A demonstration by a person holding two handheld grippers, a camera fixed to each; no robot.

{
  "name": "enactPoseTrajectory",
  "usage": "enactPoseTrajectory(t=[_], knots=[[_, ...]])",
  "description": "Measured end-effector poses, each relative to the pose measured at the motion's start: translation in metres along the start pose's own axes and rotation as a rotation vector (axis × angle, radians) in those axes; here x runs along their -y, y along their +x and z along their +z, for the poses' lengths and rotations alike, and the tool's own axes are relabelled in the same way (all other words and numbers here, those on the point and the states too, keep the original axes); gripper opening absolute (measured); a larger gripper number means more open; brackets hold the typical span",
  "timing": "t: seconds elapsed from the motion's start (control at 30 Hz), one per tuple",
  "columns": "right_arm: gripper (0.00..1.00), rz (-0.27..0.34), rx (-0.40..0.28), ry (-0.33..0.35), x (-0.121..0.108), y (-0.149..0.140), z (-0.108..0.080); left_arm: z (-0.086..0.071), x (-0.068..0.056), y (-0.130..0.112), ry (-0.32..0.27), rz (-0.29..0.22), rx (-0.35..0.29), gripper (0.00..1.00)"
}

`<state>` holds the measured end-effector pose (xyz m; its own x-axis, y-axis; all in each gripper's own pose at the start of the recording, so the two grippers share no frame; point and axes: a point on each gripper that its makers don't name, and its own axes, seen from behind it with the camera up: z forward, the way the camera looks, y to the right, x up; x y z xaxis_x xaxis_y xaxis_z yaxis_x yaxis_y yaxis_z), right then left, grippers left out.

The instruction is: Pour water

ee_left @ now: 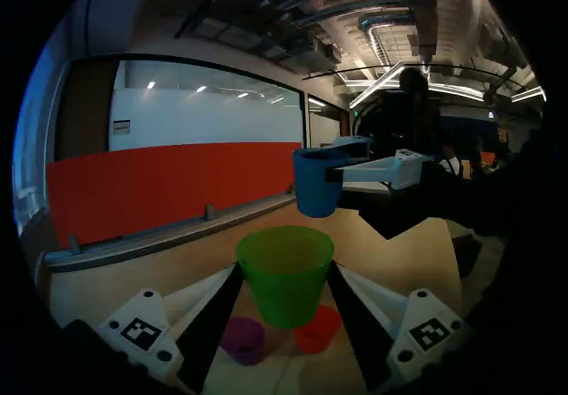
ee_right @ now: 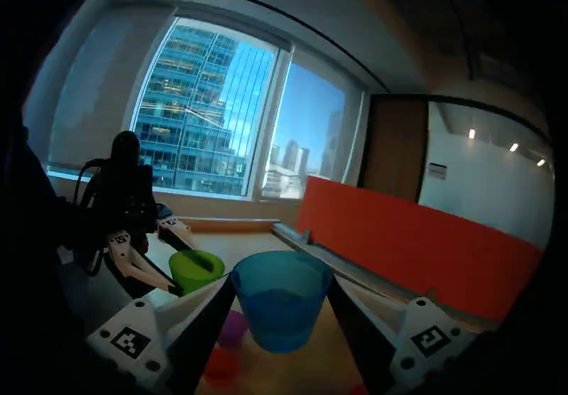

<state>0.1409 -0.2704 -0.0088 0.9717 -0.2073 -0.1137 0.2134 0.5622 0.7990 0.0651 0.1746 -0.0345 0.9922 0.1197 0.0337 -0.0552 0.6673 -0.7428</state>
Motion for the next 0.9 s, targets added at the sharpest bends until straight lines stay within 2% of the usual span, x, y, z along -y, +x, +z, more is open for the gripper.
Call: enactPoseTrajectory(t=[0.5, 0.9], knots=[[0.92, -0.187, 0.013, 0.023, 0.005, 0.019, 0.018, 0.005, -0.002, -0.002, -0.015, -0.008, 0.001, 0.84], [0.92, -0.324, 0.015, 0.01, 0.003, 0.03, 0.024, 0.01, -0.005, -0.001, -0.025, -0.011, -0.001, 0.85]])
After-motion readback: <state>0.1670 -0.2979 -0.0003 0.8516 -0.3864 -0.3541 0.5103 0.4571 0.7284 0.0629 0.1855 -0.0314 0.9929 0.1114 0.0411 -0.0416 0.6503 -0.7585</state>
